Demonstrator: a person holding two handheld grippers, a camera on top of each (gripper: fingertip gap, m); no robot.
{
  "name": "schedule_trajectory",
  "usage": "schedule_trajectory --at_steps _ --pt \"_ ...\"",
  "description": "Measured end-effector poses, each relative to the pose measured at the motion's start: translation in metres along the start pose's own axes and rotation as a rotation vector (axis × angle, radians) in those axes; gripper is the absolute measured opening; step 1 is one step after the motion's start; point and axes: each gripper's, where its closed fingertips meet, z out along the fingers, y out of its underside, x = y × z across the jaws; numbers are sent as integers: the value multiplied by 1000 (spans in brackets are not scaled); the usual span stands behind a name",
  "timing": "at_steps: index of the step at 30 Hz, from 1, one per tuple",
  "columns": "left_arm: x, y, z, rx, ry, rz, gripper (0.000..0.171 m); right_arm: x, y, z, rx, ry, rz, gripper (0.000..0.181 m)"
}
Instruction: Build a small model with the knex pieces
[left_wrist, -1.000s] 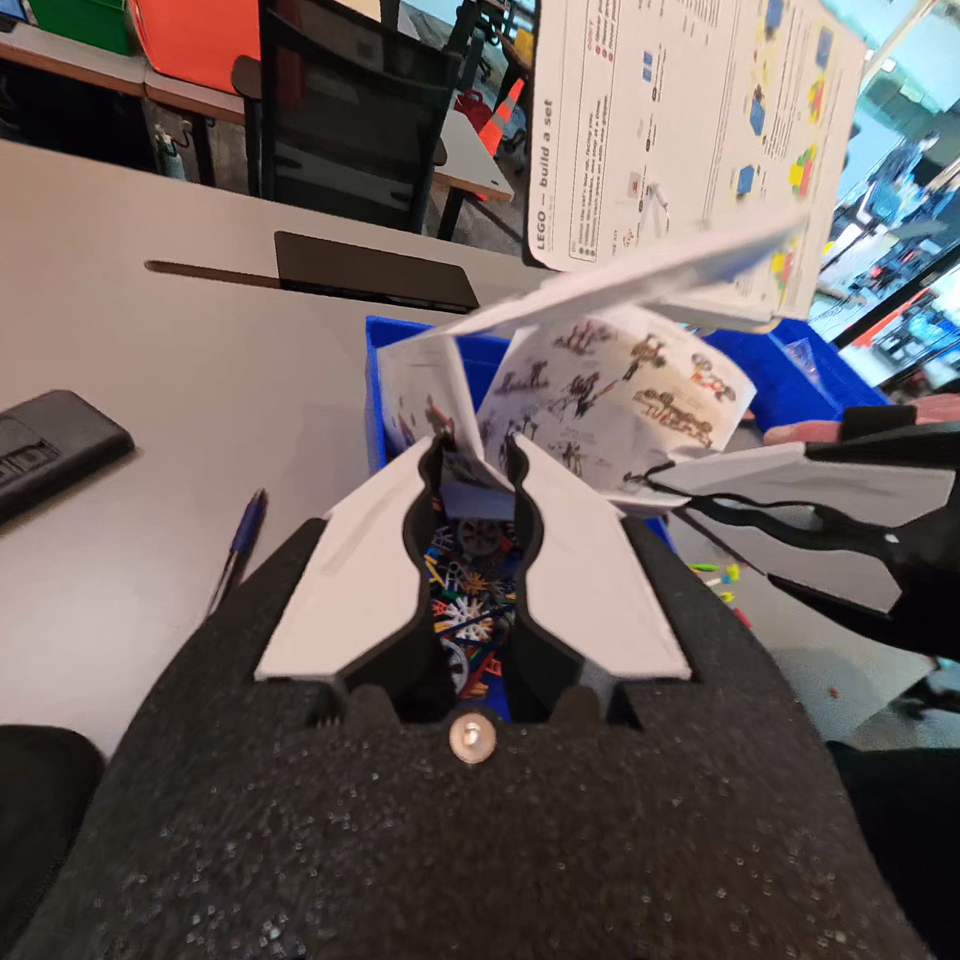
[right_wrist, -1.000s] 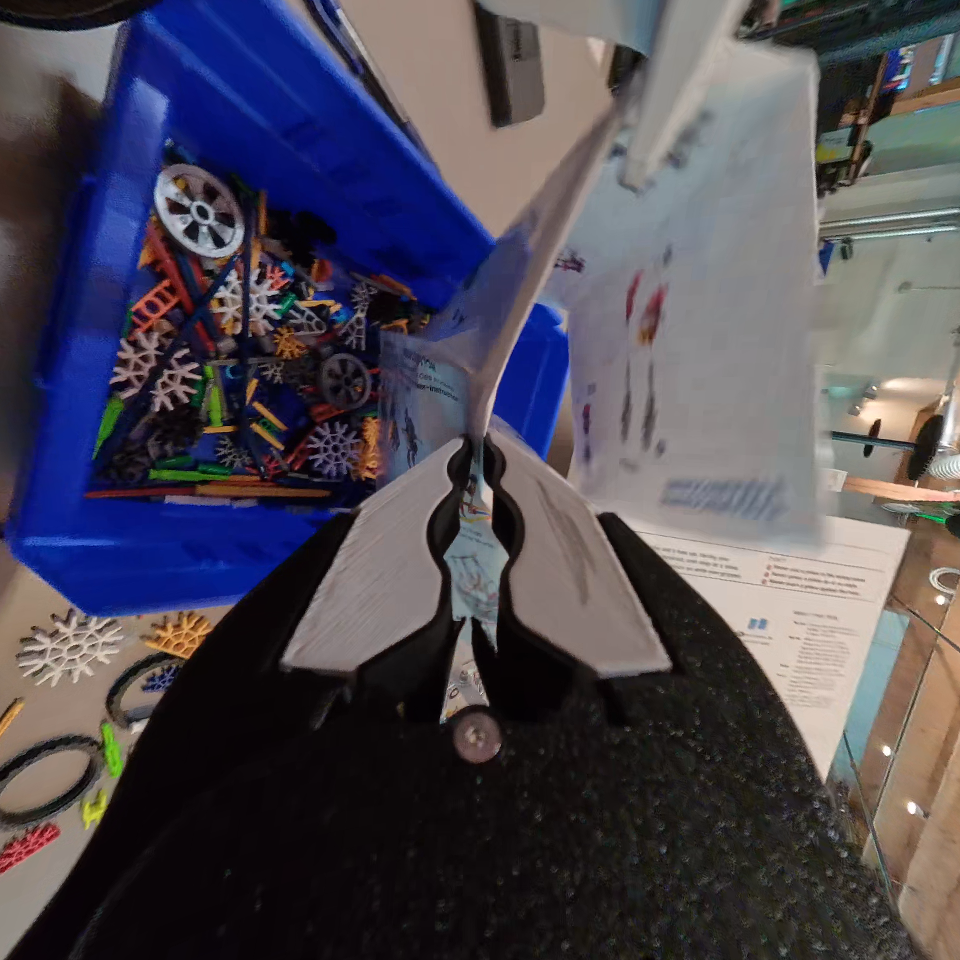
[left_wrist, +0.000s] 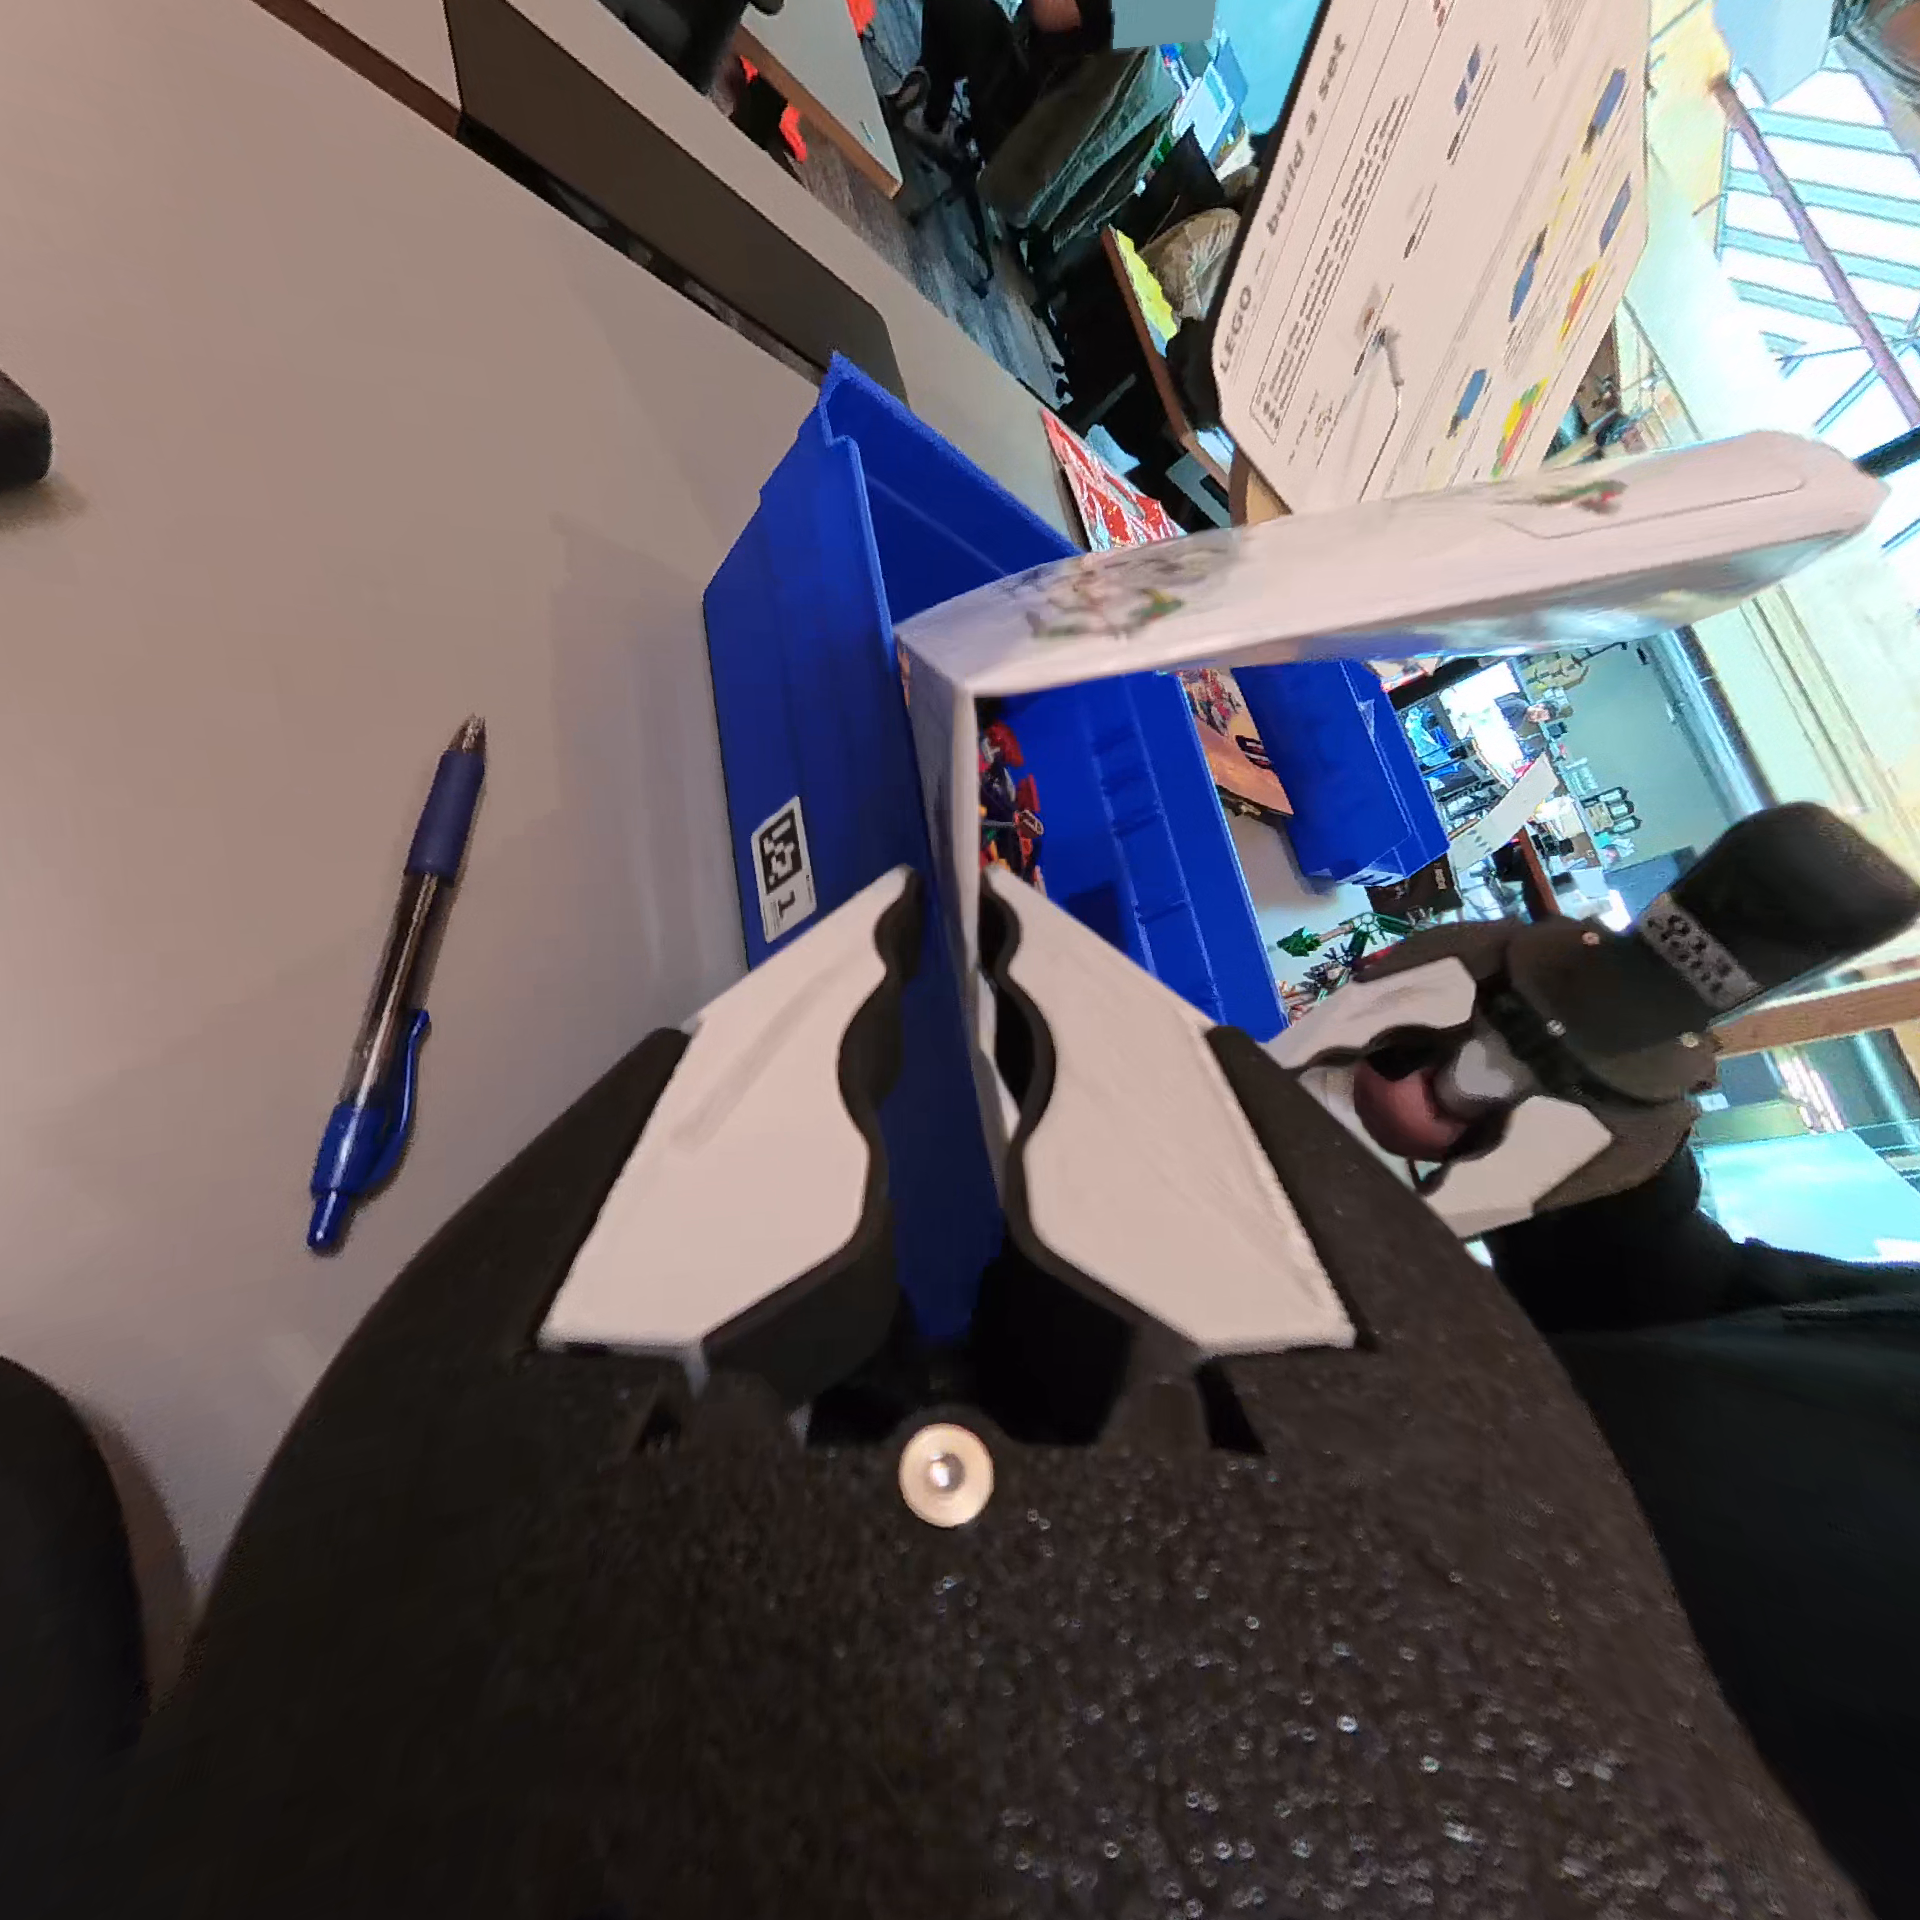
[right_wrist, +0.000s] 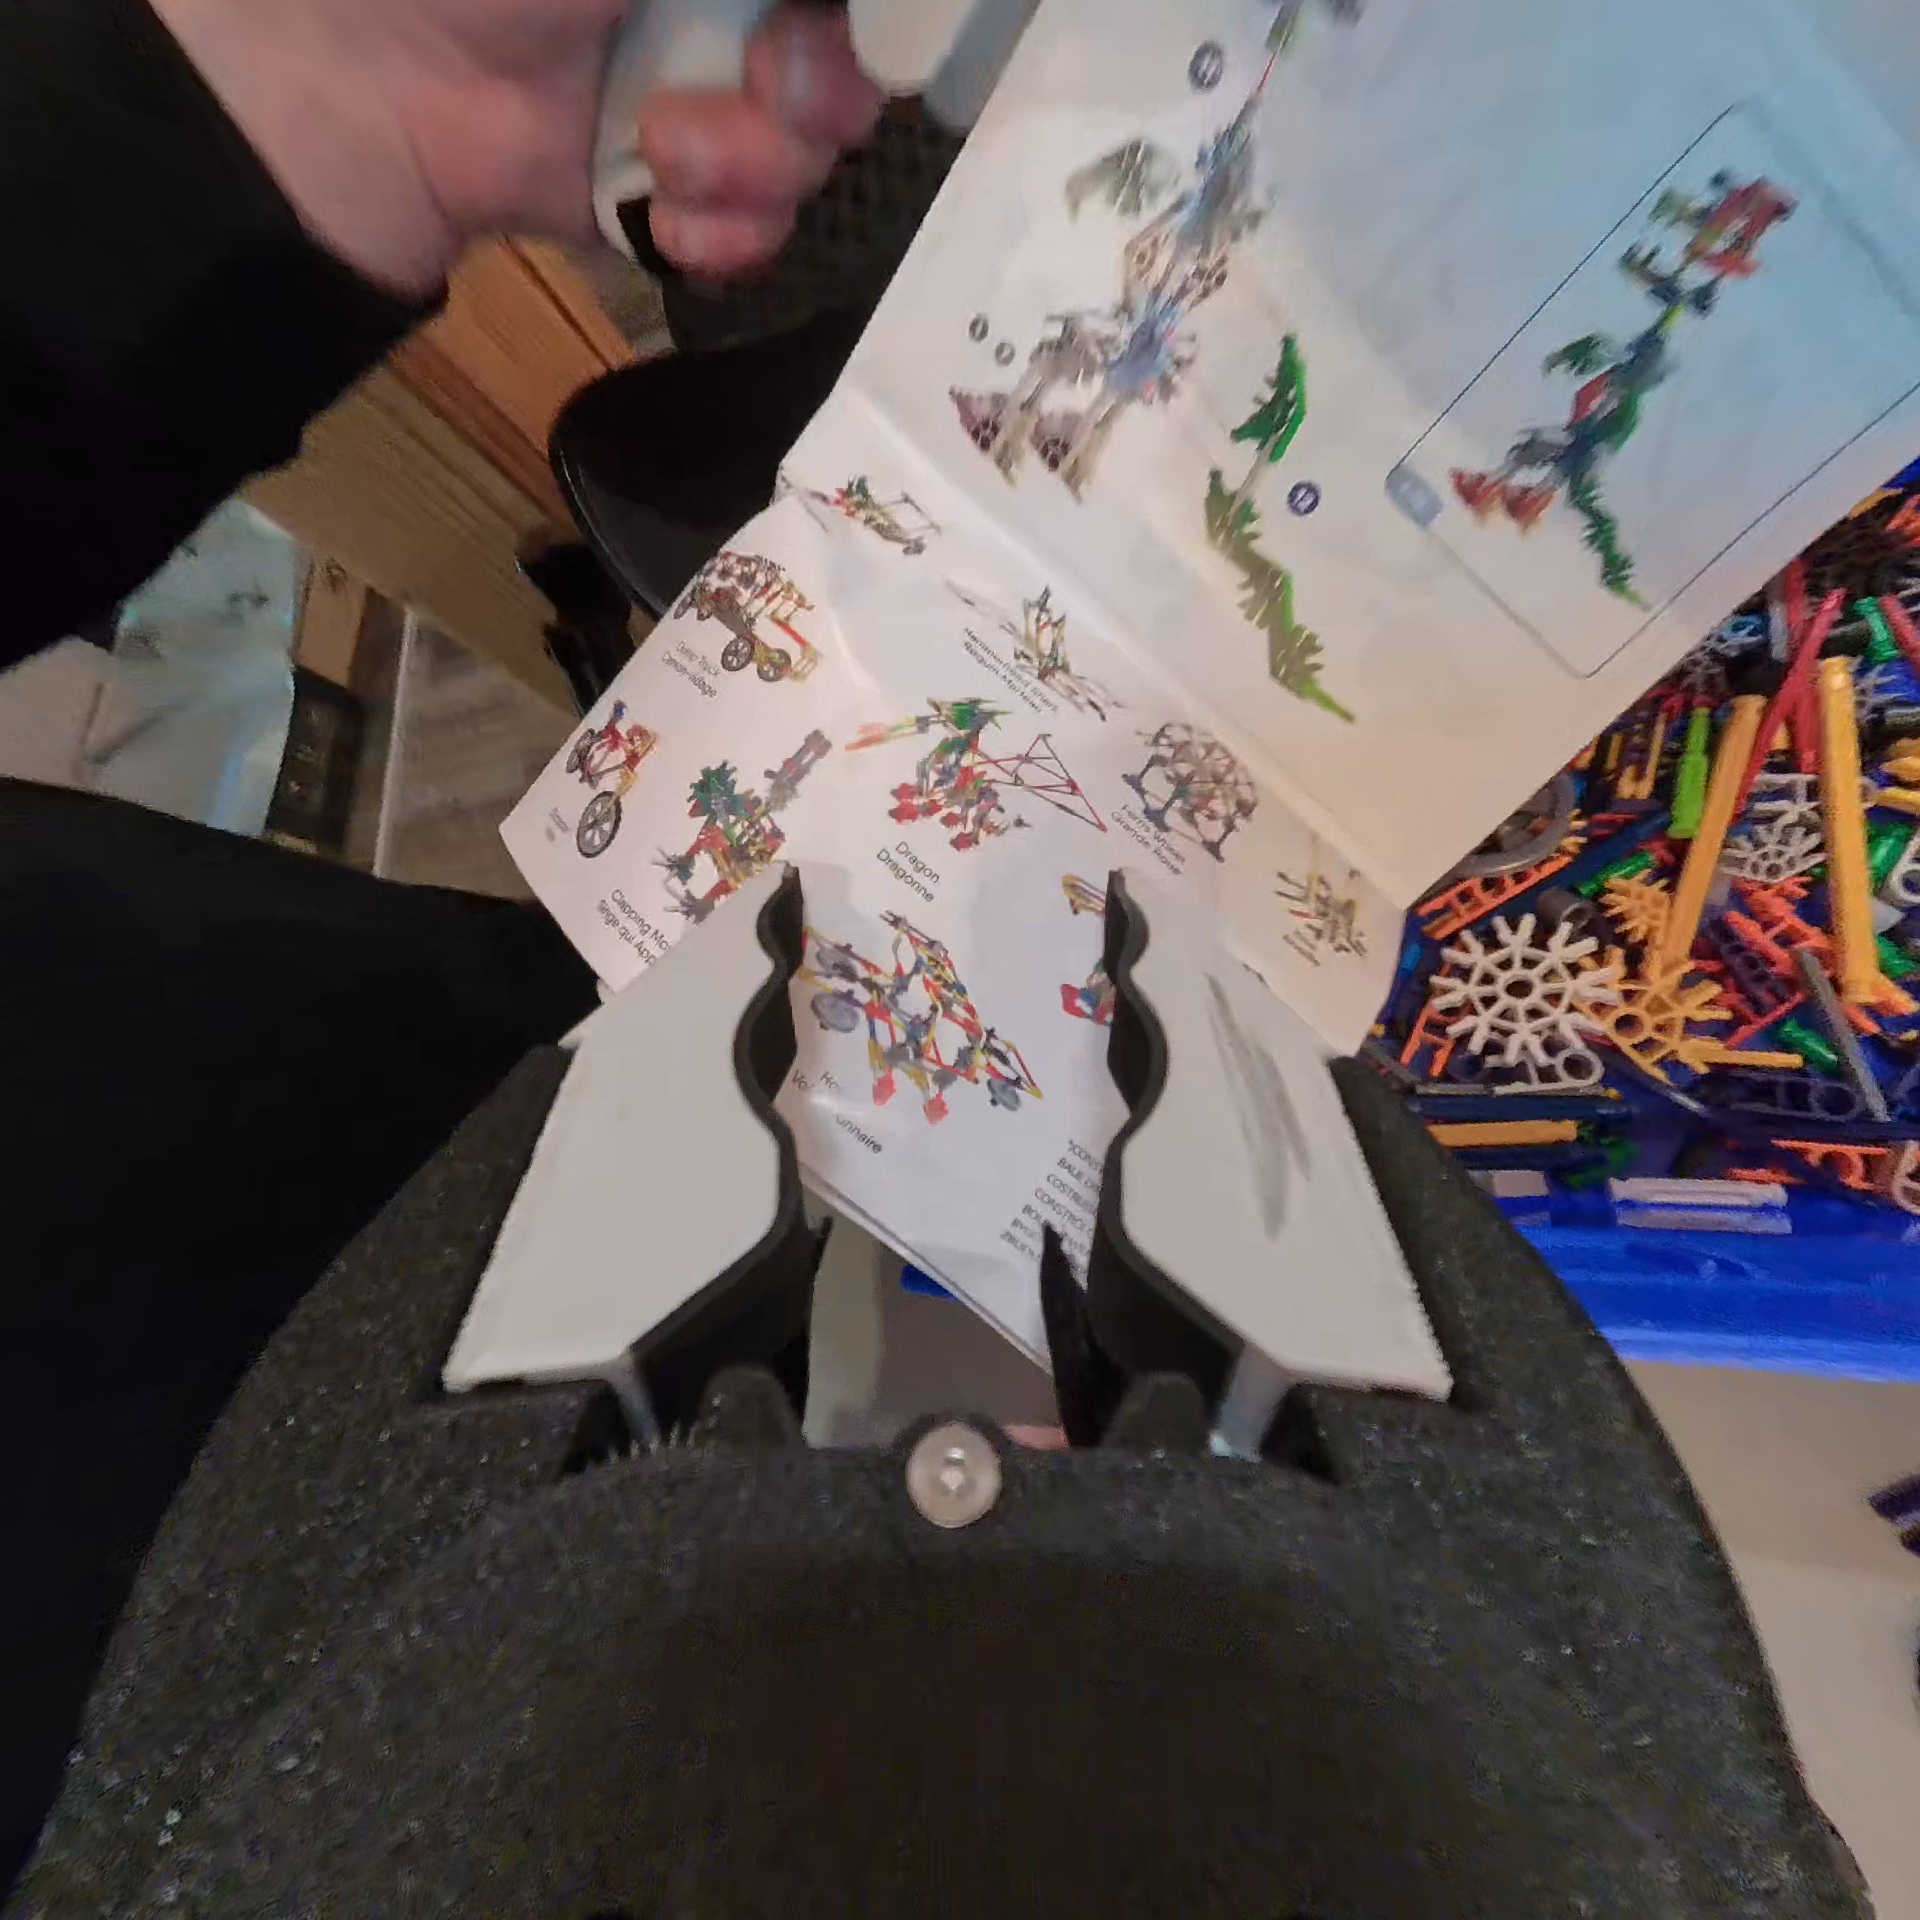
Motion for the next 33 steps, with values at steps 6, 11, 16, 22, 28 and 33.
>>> schedule_trajectory --at_steps 6,11,16,22,28,33 --pt "-2 -31 -8 68 -43 144 38 -3 8 9 -47 0 -85 48" --pt "6 -48 -2 34 -71 304 33 -7 15 14 -80 0 -160 42" --pt "1 -59 6 33 -70 304 15 -7 24 23 -110 28 -220 42" --pt "0 -55 6 33 -16 262 13 -11 22 20 -69 39 -260 42" --pt "2 -59 5 57 17 251 8 -14 15 14 -15 38 -273 43" --pt "3 -55 1 51 29 231 20 -15 12 10 10 37 -272 43"
